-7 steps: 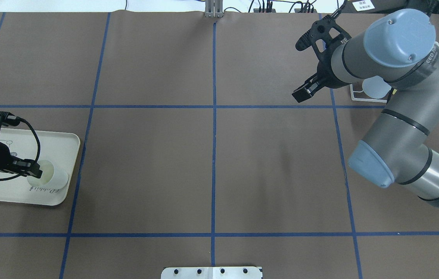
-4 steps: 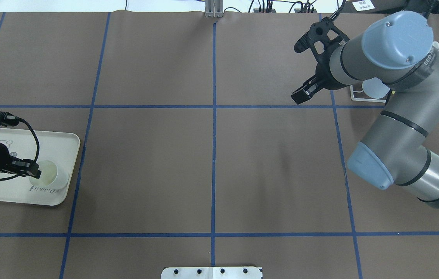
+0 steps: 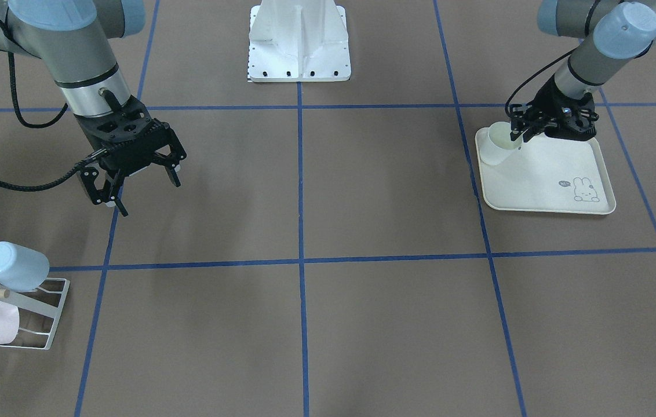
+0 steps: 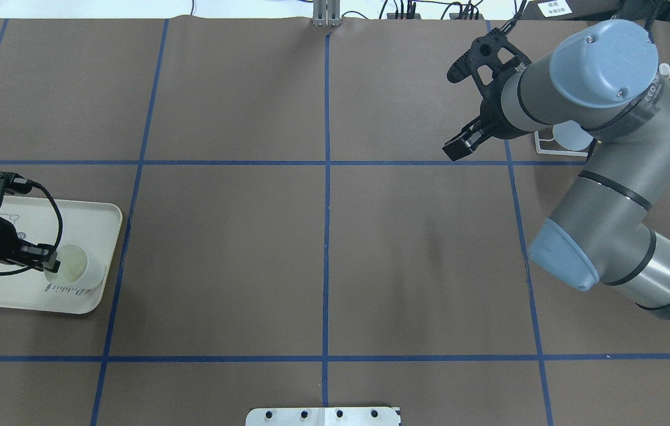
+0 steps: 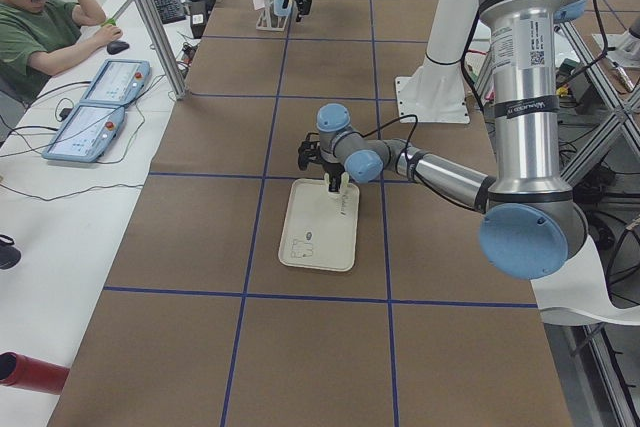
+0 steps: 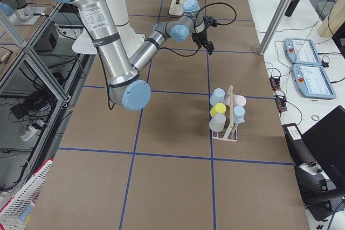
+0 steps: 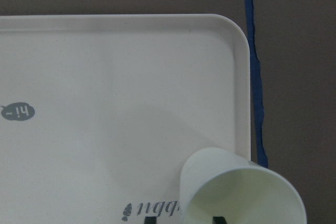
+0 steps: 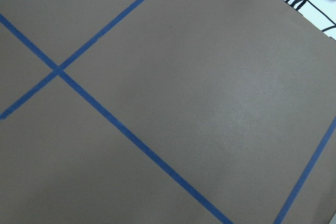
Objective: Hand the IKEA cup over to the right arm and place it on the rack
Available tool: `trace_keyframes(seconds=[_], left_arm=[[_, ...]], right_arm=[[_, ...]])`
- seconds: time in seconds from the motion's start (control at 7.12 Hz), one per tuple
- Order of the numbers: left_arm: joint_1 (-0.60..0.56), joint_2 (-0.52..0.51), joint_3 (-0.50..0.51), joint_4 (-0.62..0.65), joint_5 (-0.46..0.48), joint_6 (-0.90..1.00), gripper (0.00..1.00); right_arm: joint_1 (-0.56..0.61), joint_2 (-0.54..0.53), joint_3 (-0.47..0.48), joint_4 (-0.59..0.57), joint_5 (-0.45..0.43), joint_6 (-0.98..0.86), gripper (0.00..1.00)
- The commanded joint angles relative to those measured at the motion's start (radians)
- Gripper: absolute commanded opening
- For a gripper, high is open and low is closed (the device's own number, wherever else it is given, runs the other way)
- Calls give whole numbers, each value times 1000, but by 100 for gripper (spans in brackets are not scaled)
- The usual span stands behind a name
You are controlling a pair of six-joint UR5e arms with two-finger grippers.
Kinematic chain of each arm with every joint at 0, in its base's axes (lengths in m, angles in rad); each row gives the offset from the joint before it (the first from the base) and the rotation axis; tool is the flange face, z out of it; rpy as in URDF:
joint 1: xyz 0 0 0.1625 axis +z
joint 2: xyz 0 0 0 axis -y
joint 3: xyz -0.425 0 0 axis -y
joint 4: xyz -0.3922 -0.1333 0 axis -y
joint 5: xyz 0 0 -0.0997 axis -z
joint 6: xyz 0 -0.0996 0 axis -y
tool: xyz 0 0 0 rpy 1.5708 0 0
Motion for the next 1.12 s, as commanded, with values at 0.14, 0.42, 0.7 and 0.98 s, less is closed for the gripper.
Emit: trace_keyframes(seconds=[0.14,0.42,0.7,0.98], left_arm=[[-4,1,-11,1,-6,2,0],[-128,1,-12,14,-66,6,0],[-187,-101,-28,133,-87,-12,0],[-187,-218,-45,169,-141,-273,0]], right_arm=[[-2,0,3,6,1,0,100],[-6,5,9,12,3,0,100],[-25,47,6,12,-3,0,100],[-37,78,-51,189,-10,-3,99]])
